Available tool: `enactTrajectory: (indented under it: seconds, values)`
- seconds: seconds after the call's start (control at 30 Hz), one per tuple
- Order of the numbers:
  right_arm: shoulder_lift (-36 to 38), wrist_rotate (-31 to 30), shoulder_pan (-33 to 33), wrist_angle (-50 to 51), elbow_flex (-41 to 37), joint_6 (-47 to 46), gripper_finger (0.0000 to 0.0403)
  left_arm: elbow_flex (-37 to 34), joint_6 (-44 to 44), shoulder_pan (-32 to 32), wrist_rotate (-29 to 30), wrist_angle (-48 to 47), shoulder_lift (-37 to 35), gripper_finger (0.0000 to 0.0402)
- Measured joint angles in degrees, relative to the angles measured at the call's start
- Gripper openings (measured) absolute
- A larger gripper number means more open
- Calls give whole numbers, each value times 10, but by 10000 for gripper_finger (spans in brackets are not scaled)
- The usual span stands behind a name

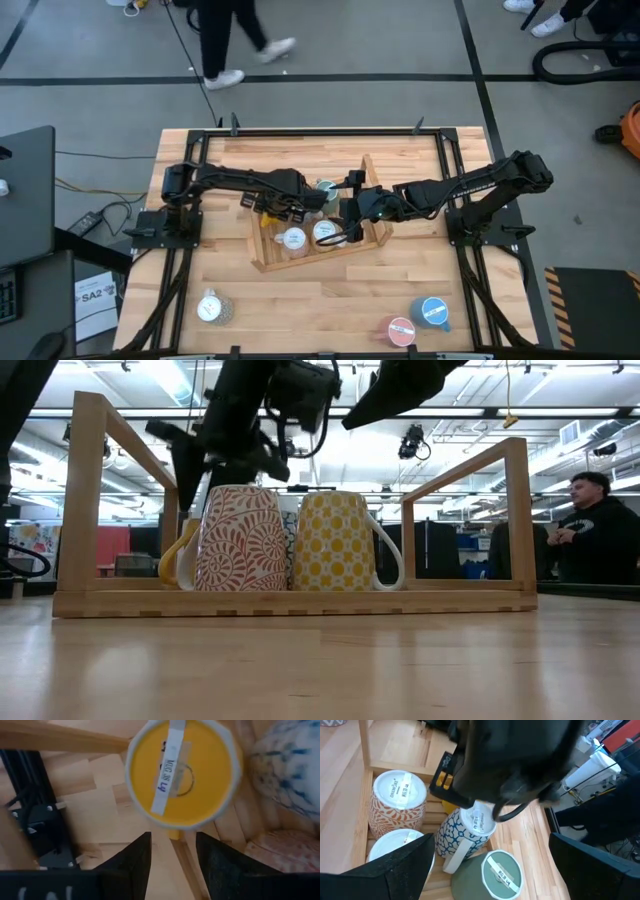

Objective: Place coffee mugs
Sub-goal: Put the yellow mug on the shelf, then adjust the orange patterned mug on the shelf

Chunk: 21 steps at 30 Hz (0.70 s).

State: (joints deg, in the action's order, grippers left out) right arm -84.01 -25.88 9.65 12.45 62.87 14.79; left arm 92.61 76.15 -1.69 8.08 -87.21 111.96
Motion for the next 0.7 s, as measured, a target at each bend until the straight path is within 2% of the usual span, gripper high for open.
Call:
enactTrajectory:
  seconds: [0.17, 0.47, 0.7]
  values:
    - [0, 0, 0, 0, 0, 0, 397, 56, -35, 4, 4, -14, 0, 162]
    - [0, 0, 0, 0, 0, 0, 397, 204, -97, 33, 3, -28, -1, 162]
    - [0, 0, 0, 1, 0, 0, 397, 305, -74, 77, -11, -28, -2, 162]
